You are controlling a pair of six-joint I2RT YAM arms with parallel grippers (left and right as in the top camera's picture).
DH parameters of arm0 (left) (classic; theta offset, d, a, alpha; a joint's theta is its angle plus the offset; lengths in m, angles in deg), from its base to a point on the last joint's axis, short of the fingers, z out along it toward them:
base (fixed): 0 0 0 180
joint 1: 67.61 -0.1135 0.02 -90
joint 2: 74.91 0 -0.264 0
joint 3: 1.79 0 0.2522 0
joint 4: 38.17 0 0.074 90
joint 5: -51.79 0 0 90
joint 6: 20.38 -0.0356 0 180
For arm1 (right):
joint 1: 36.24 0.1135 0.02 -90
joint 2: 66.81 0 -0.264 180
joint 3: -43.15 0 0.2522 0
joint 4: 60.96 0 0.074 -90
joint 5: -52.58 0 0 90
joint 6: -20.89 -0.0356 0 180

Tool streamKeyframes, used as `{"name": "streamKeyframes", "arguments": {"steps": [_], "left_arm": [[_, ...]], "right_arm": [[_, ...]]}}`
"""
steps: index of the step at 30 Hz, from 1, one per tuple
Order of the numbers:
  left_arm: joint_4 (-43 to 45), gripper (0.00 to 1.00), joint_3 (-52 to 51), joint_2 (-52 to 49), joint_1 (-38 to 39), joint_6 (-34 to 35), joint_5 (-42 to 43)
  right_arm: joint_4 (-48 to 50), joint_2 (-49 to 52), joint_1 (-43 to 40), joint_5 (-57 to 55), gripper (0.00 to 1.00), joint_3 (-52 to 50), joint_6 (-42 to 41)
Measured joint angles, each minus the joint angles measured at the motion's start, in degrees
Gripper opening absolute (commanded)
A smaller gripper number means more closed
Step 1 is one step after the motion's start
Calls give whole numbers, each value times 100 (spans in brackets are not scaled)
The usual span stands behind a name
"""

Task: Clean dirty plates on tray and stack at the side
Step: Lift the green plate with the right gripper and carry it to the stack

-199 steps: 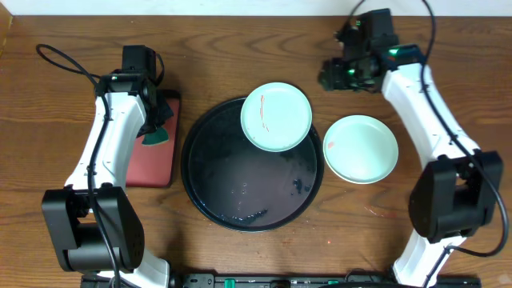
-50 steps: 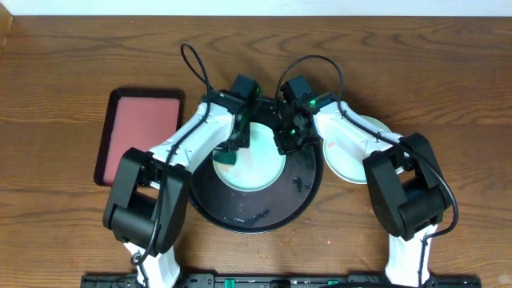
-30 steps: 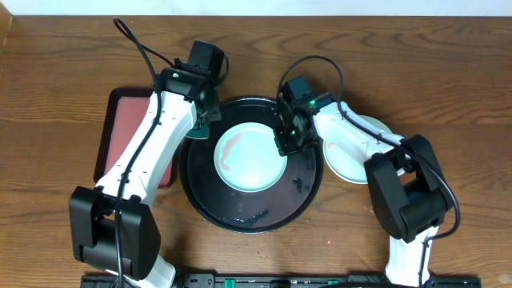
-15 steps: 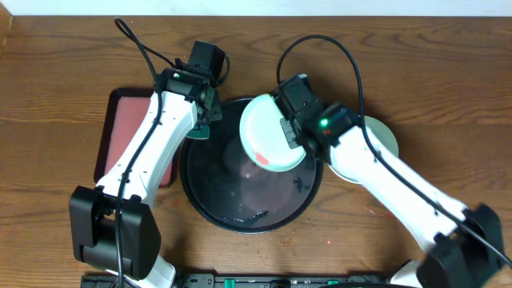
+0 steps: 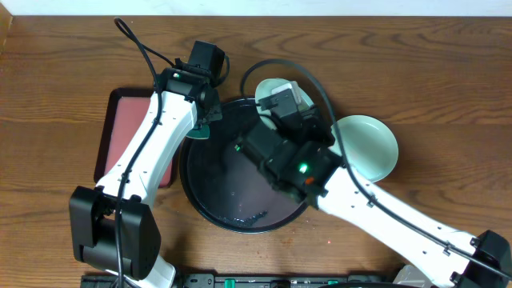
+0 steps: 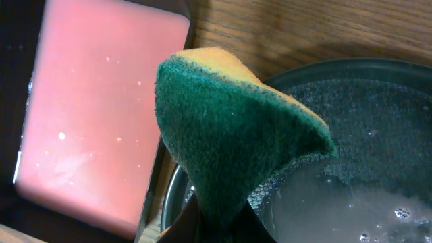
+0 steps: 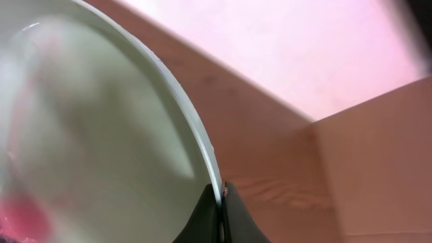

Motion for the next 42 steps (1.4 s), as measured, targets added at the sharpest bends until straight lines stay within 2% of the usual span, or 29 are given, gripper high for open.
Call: {"name": "streamKeyframes", "arguments": {"steps": [8, 12, 16, 21, 27, 37, 42], "left_arm": [[0, 8, 0, 0, 0, 0, 0], [0, 8, 0, 0, 0, 0, 2], [0, 8, 0, 0, 0, 0, 2], [-2, 8, 0, 0, 0, 0, 2], [-2, 8, 0, 0, 0, 0, 2], [-2, 8, 0, 0, 0, 0, 2], [-2, 8, 0, 0, 0, 0, 2]], "right_arm": [[0, 0, 544, -1696, 1, 0, -2], [-2, 0, 603, -1958, 1, 0, -2], [-31, -2, 588, -1746, 1, 0, -37], [-428, -2, 299, -680, 1, 0, -525], [-522, -2, -743, 1438, 1, -2, -942], [-417, -2, -2944, 5027, 1, -2, -522], [-752, -2, -4242, 5995, 1, -4, -275]]}}
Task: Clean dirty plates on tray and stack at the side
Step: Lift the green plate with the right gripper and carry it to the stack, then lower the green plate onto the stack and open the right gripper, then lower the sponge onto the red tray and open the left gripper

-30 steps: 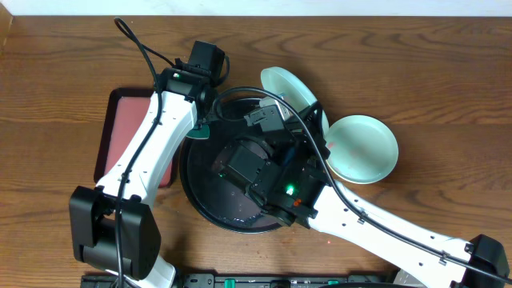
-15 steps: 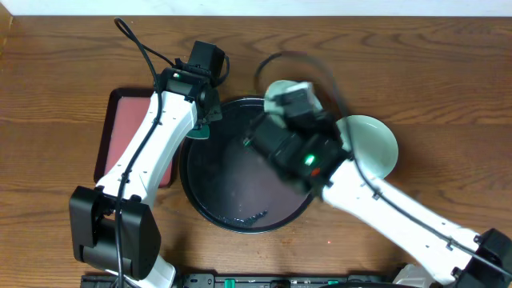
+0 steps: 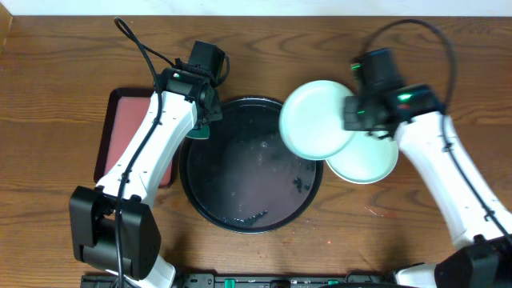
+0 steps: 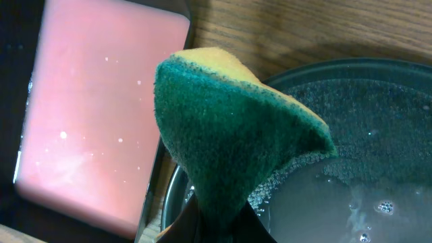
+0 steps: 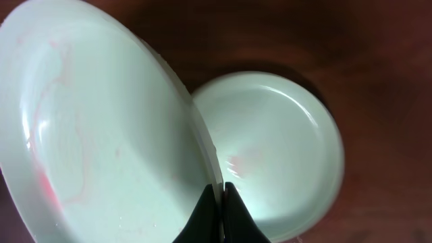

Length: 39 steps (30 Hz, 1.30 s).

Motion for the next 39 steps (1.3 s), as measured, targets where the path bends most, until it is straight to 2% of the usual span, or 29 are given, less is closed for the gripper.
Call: {"name": "streamKeyframes", "arguments": {"steps": [7, 15, 17, 22, 24, 30, 34, 39], "left_arm": [[0, 8, 0, 0, 0, 0, -2], [4, 8, 0, 0, 0, 0, -2], [0, 8, 0, 0, 0, 0, 0], [-2, 8, 0, 0, -7, -57, 0], [-68, 8, 0, 0, -59, -149, 2], [-361, 7, 0, 4, -616, -647, 0], [-350, 8, 0, 7, -1147, -1182, -4], [-2, 7, -17, 7, -1749, -1635, -17]], "right_arm": [[-133, -9, -1285, 264, 1, -184, 334], [645, -11, -1917, 216, 1, -1478, 444], [730, -11, -1945, 221, 9, -1705, 448], [844, -11, -1950, 339, 40, -1777, 494], [857, -11, -1950, 555, 47, -1775, 586], [774, -11, -1847, 1475, 63, -1547, 933], [835, -11, -1408, 1788, 80, -1259, 1008], [1147, -11, -721, 1840, 84, -1178, 1051]]}}
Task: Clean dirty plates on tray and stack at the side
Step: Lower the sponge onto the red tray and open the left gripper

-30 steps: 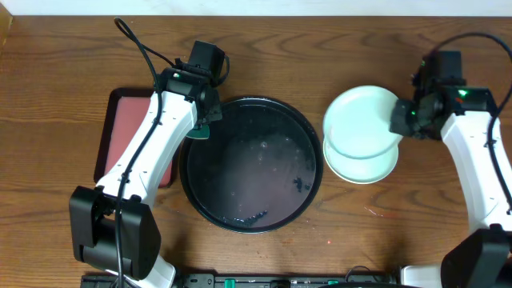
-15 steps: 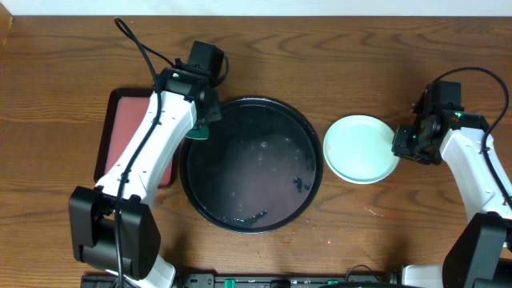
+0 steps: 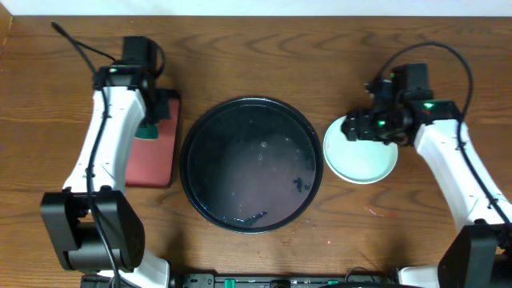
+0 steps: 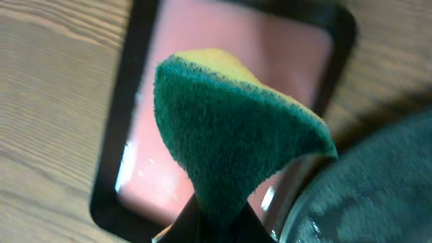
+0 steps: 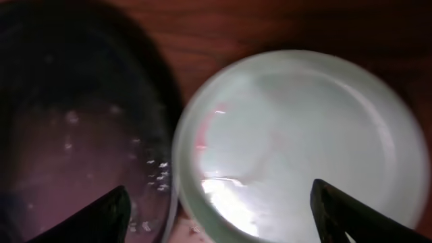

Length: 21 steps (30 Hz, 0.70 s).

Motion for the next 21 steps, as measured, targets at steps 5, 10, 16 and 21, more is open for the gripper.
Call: {"name": "streamKeyframes", "arguments": {"steps": [5, 10, 16, 21], "left_arm": [[542, 8, -254, -153, -420, -155, 120], [553, 31, -380, -629, -581, -221, 389], [614, 67, -382, -918, -575, -267, 501], [588, 68, -382, -918, -575, -278, 529]], "right_arm": [[111, 0, 435, -162, 85, 7, 0], [94, 0, 490, -293, 90, 9, 0], [81, 0, 492, -326, 92, 9, 0], [-11, -7, 492, -343, 94, 17, 0]]}}
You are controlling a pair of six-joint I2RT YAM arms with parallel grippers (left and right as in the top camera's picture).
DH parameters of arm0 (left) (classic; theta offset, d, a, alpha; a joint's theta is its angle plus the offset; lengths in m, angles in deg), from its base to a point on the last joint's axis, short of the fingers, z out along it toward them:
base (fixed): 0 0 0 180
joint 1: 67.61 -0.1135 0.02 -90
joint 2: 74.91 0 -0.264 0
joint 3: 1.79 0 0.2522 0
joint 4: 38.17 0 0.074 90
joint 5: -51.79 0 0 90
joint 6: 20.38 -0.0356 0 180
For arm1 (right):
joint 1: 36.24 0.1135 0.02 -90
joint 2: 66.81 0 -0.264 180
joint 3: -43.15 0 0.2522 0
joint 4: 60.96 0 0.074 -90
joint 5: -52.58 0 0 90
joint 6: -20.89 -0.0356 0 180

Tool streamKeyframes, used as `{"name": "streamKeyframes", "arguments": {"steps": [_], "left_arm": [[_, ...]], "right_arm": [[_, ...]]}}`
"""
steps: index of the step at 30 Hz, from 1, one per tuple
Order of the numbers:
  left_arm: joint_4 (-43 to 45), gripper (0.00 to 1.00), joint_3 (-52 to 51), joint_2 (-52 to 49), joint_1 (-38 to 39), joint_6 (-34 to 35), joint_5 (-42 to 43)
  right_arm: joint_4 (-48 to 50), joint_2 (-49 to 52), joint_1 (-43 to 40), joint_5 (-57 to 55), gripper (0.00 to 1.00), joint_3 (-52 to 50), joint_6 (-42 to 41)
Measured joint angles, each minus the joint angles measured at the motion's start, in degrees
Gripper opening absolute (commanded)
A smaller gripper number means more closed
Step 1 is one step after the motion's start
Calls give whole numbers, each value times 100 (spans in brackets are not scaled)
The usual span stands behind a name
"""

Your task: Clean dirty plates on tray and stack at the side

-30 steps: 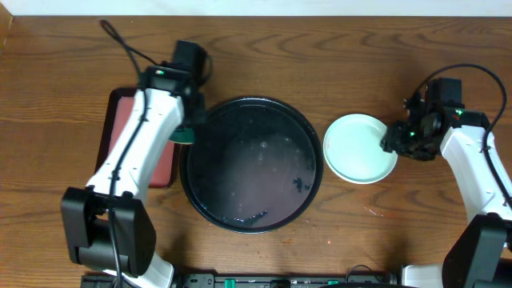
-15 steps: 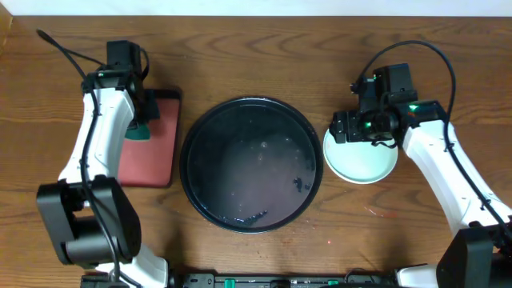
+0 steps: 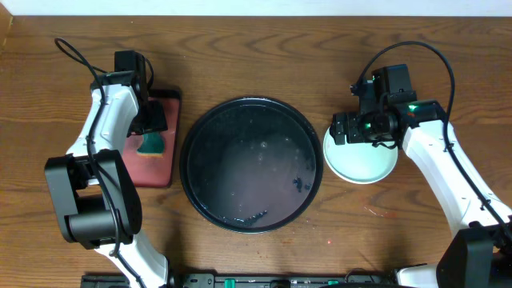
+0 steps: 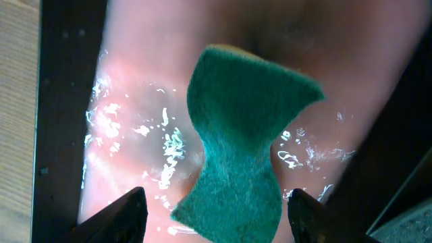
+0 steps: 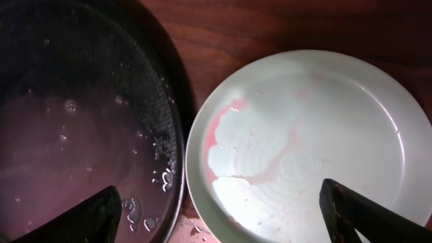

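Two pale green plates (image 3: 364, 160) lie stacked on the table right of the round black tray (image 3: 250, 164). The top plate (image 5: 304, 135) is wet and carries thin pink streaks. My right gripper (image 5: 226, 216) hovers open over the stack's left rim, holding nothing; from overhead the right gripper (image 3: 352, 128) sits at the stack's upper left. The green sponge (image 4: 239, 155) lies on the wet pink tray (image 4: 135, 101). My left gripper (image 4: 219, 216) stands open just above the sponge, a finger on either side.
The round black tray (image 5: 81, 121) holds shallow soapy water and some dark specks. The pink tray (image 3: 164, 172) with its black rim lies just left of it. Both arms' cables loop over the back of the wooden table (image 3: 264, 56).
My left gripper was shut on the sponge above the pink tray; now it is open and the sponge lies on that tray. The right gripper stays open over the plate stack.
At first my right gripper held a plate by its rim over the black tray while the left held the sponge at the tray's edge. Then the plate was above the plate on the right. Later it lay on that plate, released. Now the sponge is released too.
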Motion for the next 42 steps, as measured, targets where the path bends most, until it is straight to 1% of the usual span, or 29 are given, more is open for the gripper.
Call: {"name": "streamKeyframes", "arguments": {"steps": [2, 6, 7, 14, 17, 19, 24, 30, 37, 40, 42], "left_arm": [[-184, 68, 46, 17, 7, 0, 13], [-516, 69, 262, 393, 83, 0, 26], [-538, 79, 343, 586, 129, 0, 35], [-439, 79, 793, 2747, 664, 105, 57], [-448, 79, 837, 3322, 715, 111, 55], [-461, 79, 837, 3532, 715, 129, 55], [-476, 79, 837, 3794, 715, 157, 55], [-476, 79, 837, 3921, 715, 192, 55], [-479, 80, 837, 3912, 715, 195, 55], [-476, 80, 837, 3912, 715, 195, 55], [-479, 80, 837, 3912, 715, 195, 55]], "right_arm": [[-74, -37, 0, -15, 99, 26, 0], [-140, -334, -9, -48, 99, 170, 17], [-144, -457, -13, -63, 99, 229, 17], [-61, -1856, -278, -264, 99, 634, 20], [122, -2638, -426, -400, 99, 691, 22], [192, -3154, -446, -476, 99, 710, 20], [85, -4194, -446, -516, 99, 730, 20], [-374, -4889, -446, -540, 99, 743, 20], [-1169, -5182, -446, -675, 99, 750, 28], [-1049, -5189, -448, -789, 99, 660, 39], [-710, -5257, -507, -868, 99, 417, 52]]}}
